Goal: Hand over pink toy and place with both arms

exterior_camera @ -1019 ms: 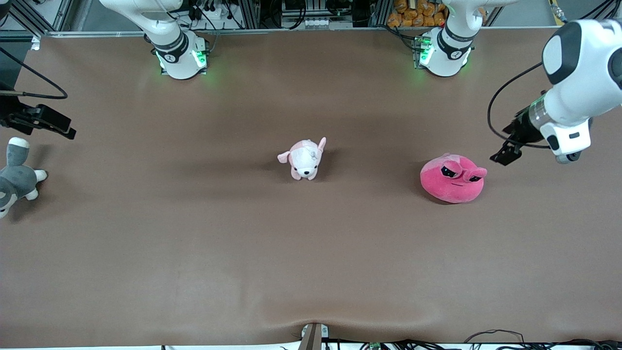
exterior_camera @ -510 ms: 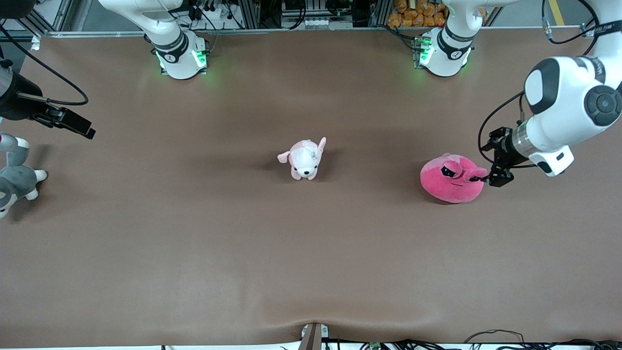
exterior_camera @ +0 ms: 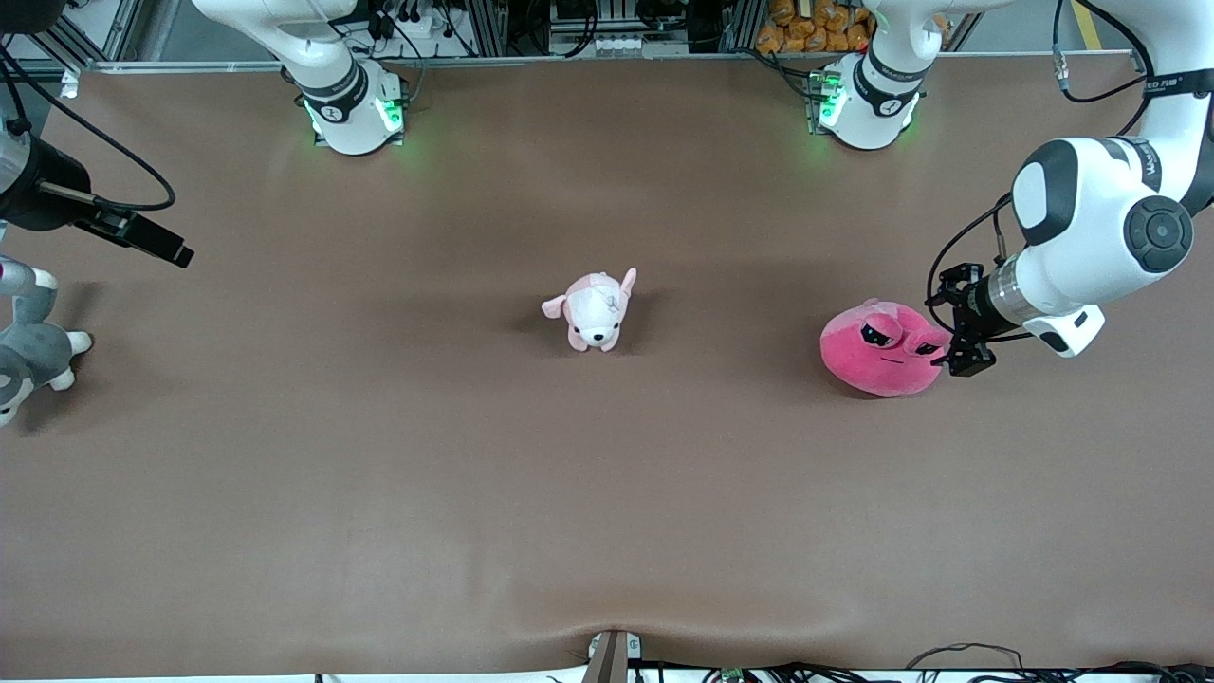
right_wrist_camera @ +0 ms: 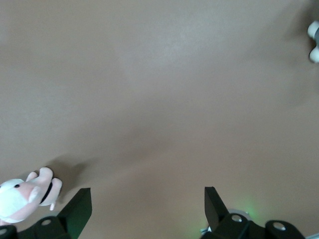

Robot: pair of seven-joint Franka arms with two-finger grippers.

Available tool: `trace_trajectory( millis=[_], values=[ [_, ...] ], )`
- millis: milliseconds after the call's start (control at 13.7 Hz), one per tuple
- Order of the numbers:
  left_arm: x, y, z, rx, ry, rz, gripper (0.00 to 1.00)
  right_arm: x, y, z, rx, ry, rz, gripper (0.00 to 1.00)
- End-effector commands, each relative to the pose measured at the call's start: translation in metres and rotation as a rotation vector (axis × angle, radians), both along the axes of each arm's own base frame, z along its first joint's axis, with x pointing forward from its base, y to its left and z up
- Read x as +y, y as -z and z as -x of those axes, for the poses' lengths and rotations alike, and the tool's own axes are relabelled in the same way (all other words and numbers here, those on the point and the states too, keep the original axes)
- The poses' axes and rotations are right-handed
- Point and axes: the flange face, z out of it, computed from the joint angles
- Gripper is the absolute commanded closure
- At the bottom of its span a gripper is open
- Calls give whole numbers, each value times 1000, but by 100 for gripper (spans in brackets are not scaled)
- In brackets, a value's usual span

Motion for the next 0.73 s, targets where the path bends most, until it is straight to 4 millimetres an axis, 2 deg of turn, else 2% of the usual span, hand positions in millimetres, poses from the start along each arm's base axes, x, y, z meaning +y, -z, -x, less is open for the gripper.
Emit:
trace_trajectory(
  millis=[0, 218, 291, 437, 510, 655],
  values=[
    [9, 4, -3, -9, -42, 13, 0, 9, -4, 0, 12, 85, -27, 0],
    [8, 14, -6, 0, -61, 36, 0, 34, -1, 7, 68, 176, -42, 0],
    [8, 16, -7, 2, -68, 42, 5, 44, -2, 9, 76, 221, -47, 0],
    [9, 21, -9, 9, -89, 64, 27, 75, -5, 13, 95, 324, -66, 0],
    [11, 21, -10, 6, -106, 78, 32, 88, -5, 15, 111, 382, -86, 0],
    [11, 23, -11, 3, -119, 92, 47, 97, -5, 17, 132, 442, -97, 0]
  ],
)
